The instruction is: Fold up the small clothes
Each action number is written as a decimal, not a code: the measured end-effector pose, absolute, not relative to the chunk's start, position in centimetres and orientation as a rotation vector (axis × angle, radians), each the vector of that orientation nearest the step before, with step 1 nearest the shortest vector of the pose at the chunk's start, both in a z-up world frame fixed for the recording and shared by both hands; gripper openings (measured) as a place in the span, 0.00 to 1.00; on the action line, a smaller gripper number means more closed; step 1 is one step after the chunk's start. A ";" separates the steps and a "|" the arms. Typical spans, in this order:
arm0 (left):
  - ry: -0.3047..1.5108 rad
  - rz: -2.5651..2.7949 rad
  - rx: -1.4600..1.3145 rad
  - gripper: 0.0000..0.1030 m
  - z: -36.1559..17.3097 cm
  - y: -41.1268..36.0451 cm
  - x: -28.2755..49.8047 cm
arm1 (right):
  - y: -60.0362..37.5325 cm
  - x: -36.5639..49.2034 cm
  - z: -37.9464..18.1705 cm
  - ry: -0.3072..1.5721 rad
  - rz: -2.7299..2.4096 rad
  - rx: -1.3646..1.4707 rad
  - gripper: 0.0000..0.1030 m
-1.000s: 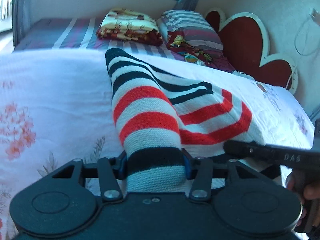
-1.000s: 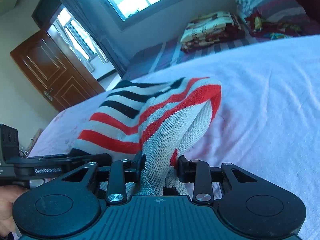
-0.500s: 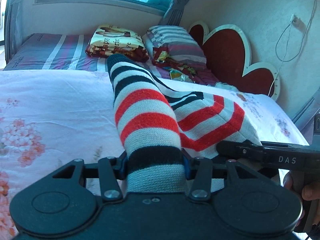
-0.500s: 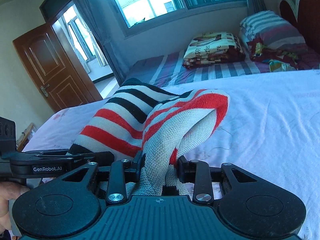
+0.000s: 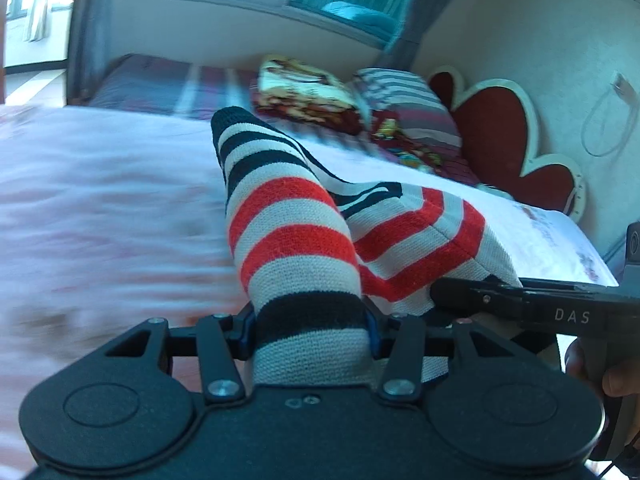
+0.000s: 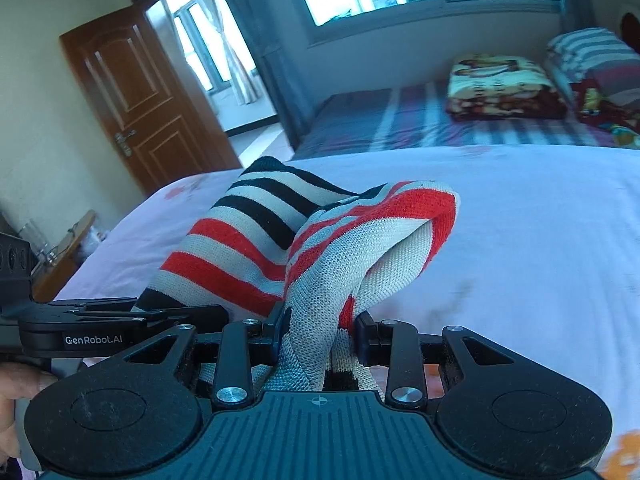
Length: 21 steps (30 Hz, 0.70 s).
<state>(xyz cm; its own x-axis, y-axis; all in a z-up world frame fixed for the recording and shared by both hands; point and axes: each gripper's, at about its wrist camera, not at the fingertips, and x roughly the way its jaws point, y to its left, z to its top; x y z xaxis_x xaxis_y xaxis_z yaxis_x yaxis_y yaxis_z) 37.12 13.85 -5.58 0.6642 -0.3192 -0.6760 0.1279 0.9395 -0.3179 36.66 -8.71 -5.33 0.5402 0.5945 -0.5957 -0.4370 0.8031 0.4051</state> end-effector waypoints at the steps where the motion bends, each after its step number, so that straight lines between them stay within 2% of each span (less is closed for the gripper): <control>1: 0.813 -0.244 -0.252 0.46 -5.6 15.6 36.7 | -6.6 36.4 -5.7 0.791 0.633 0.215 0.32; 5: 0.831 -0.205 -0.262 0.46 -5.9 21.3 35.3 | -0.3 36.0 -7.4 0.816 0.685 0.232 0.32; 9: 0.861 -0.203 -0.318 0.47 -7.6 24.7 34.7 | 1.9 36.4 -9.8 0.850 0.686 0.260 0.32; 11: 0.858 -0.216 -0.367 0.51 -8.9 25.5 34.7 | 1.0 37.3 -11.3 0.888 0.655 0.287 0.32; 13: 0.844 -0.234 -0.423 0.62 -9.9 26.2 34.5 | -0.5 37.8 -13.1 0.937 0.639 0.344 0.32; 16: 0.829 -0.242 -0.500 0.67 -11.0 26.9 34.4 | -2.8 38.7 -14.4 0.969 0.645 0.463 0.33; 17: 0.827 -0.248 -0.512 0.68 -11.1 27.2 34.4 | -2.8 38.9 -14.5 0.970 0.643 0.469 0.36; 18: 0.830 -0.253 -0.521 0.69 -11.0 27.5 34.3 | -2.5 38.9 -14.4 0.967 0.641 0.458 0.42; 19: 0.836 -0.256 -0.532 0.73 -10.9 27.9 34.2 | -2.4 39.0 -14.3 0.968 0.633 0.447 0.45; 21: 0.838 -0.244 -0.538 0.81 -10.2 29.2 33.3 | -2.8 39.1 -13.8 0.973 0.605 0.437 0.61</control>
